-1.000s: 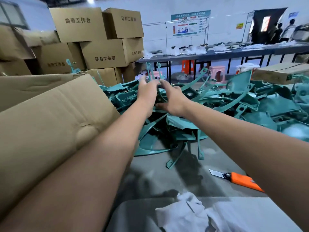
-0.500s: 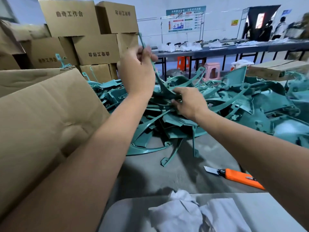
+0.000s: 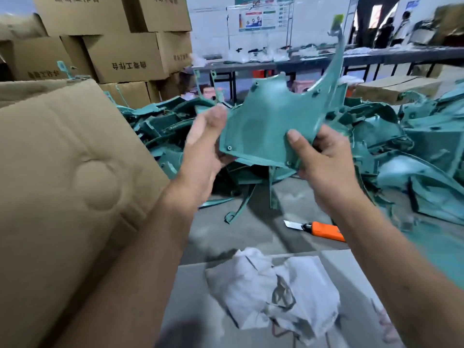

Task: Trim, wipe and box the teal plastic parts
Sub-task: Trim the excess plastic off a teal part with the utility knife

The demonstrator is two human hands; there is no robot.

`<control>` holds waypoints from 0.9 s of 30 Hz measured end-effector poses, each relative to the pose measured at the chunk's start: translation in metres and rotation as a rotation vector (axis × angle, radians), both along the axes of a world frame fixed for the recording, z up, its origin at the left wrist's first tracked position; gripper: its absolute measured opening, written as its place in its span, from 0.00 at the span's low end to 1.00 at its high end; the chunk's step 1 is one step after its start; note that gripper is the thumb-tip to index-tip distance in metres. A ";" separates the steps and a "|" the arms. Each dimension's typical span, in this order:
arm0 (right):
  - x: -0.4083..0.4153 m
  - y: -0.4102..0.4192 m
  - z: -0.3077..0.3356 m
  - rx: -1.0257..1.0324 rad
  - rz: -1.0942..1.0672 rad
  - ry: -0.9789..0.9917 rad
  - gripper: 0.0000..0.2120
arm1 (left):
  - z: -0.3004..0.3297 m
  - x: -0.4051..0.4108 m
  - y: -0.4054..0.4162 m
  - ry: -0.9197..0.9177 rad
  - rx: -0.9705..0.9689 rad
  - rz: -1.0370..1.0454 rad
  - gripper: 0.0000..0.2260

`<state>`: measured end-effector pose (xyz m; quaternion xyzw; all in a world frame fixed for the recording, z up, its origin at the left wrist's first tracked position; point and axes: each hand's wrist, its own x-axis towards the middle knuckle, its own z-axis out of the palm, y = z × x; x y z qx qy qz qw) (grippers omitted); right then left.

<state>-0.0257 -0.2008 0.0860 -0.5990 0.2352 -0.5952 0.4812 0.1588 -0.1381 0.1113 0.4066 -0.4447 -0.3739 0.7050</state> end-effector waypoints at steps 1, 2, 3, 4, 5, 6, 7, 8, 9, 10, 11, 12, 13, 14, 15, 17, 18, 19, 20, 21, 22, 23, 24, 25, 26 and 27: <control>-0.001 0.008 -0.012 0.082 0.013 -0.027 0.05 | -0.018 -0.008 0.005 0.118 0.022 -0.131 0.22; -0.002 0.016 -0.025 0.161 0.031 -0.047 0.04 | -0.037 -0.018 0.010 0.205 0.050 -0.232 0.22; 0.000 0.023 -0.036 0.225 0.064 -0.067 0.04 | -0.054 -0.028 0.014 0.246 0.072 -0.295 0.23; 0.000 0.031 -0.047 0.267 0.100 -0.072 0.05 | -0.070 -0.038 0.016 0.247 0.091 -0.303 0.22; -0.001 0.038 -0.058 0.282 0.125 -0.048 0.06 | -0.084 -0.046 0.017 0.236 0.100 -0.257 0.19; -0.004 0.043 -0.067 0.272 0.134 0.016 0.08 | -0.094 -0.050 0.017 0.231 0.104 -0.187 0.17; -0.009 0.046 -0.076 0.231 0.111 0.120 0.10 | -0.102 -0.052 0.016 0.241 0.110 -0.126 0.14; -0.016 0.045 -0.083 0.143 0.042 0.260 0.12 | -0.106 -0.051 0.016 0.260 0.125 -0.078 0.13; -0.024 0.041 -0.089 0.012 -0.075 0.420 0.14 | -0.110 -0.048 0.016 0.275 0.146 -0.040 0.13; -0.034 0.034 -0.092 -0.119 -0.196 0.586 0.16 | -0.114 -0.043 0.017 0.285 0.161 -0.014 0.12; -0.044 0.026 -0.093 -0.221 -0.290 0.761 0.18 | -0.116 -0.039 0.018 0.283 0.168 0.002 0.12; -0.054 0.017 -0.093 -0.266 -0.338 0.937 0.21 | -0.119 -0.034 0.018 0.275 0.170 0.009 0.12; -0.063 0.008 -0.093 -0.261 -0.358 1.113 0.24 | -0.121 -0.031 0.019 0.266 0.160 0.005 0.13; -0.072 0.000 -0.094 -0.221 -0.360 1.276 0.26 | -0.122 -0.027 0.020 0.266 0.143 -0.004 0.14; -0.078 -0.006 -0.096 -0.164 -0.341 1.399 0.25 | -0.123 -0.024 0.020 0.268 0.130 -0.011 0.14; -0.086 -0.010 -0.101 -0.099 -0.297 1.497 0.22 | -0.125 -0.020 0.021 0.268 0.107 -0.018 0.12; -0.086 -0.012 -0.102 -0.110 -0.305 1.498 0.19 | -0.125 -0.018 0.021 0.277 0.096 -0.013 0.13; -0.084 -0.013 -0.103 -0.144 -0.328 1.477 0.17 | -0.127 -0.017 0.021 0.291 0.093 -0.006 0.15; -0.082 -0.012 -0.104 -0.192 -0.361 1.407 0.16 | -0.127 -0.015 0.022 0.308 0.099 0.004 0.17; -0.078 -0.011 -0.103 -0.234 -0.396 1.281 0.15 | -0.127 -0.014 0.022 0.318 0.101 0.011 0.17; -0.074 -0.008 -0.101 -0.261 -0.424 1.122 0.16 | -0.127 -0.013 0.022 0.317 0.093 0.014 0.16; -0.070 -0.004 -0.099 -0.281 -0.437 0.956 0.18 | -0.127 -0.012 0.022 0.308 0.085 0.028 0.15; -0.065 0.001 -0.097 -0.303 -0.428 0.805 0.18 | -0.125 -0.011 0.022 0.307 0.080 0.051 0.15; -0.060 0.005 -0.095 -0.335 -0.406 0.687 0.18 | -0.123 -0.010 0.023 0.317 0.077 0.079 0.16; -0.055 0.010 -0.094 -0.376 -0.385 0.614 0.17 | -0.123 -0.009 0.022 0.328 0.076 0.106 0.16; -0.050 0.014 -0.094 -0.416 -0.363 0.573 0.16 | -0.123 -0.008 0.022 0.327 0.078 0.135 0.17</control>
